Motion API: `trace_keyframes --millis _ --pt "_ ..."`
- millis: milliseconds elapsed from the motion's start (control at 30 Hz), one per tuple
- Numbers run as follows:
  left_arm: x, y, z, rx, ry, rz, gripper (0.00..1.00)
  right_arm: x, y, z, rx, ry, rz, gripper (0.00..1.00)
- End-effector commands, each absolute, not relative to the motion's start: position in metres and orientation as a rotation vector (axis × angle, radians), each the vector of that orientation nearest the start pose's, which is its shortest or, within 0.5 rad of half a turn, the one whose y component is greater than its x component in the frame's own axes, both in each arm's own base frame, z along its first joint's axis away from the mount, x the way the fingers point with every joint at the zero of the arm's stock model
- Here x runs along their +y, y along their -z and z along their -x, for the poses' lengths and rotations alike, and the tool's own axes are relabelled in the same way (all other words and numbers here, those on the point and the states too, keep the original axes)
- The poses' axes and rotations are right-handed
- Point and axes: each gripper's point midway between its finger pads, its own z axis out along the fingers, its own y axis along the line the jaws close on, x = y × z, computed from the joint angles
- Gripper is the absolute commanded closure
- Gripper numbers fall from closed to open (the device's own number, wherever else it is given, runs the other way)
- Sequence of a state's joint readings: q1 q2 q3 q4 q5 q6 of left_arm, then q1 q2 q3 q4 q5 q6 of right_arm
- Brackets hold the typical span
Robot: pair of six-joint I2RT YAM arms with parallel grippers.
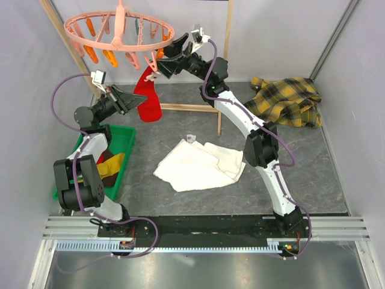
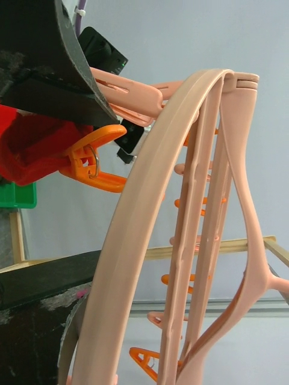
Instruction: Remove the socks clipped to the hanger
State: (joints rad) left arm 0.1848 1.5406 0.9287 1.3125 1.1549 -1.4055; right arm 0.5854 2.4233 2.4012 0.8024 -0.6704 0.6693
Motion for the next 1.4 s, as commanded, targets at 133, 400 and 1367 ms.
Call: trace_keyframes --millis 133,400,1367 --pt "-0.114 -0.373 -0.345 1.338 1.448 -0.395 0.98 0.441 -0.485 -0.446 0.732 -1.386 0.613 0.06" --pt "-0.115 -0.373 -0.345 1.334 1.448 -0.398 0.98 0.436 -0.494 -0.447 0.726 -1.395 0.567 0.06" --pt "-0.096 -0.379 -0.352 1.341 1.214 -0.271 0.98 0.432 -0.488 -0.454 0.845 -1.429 0.487 0.12"
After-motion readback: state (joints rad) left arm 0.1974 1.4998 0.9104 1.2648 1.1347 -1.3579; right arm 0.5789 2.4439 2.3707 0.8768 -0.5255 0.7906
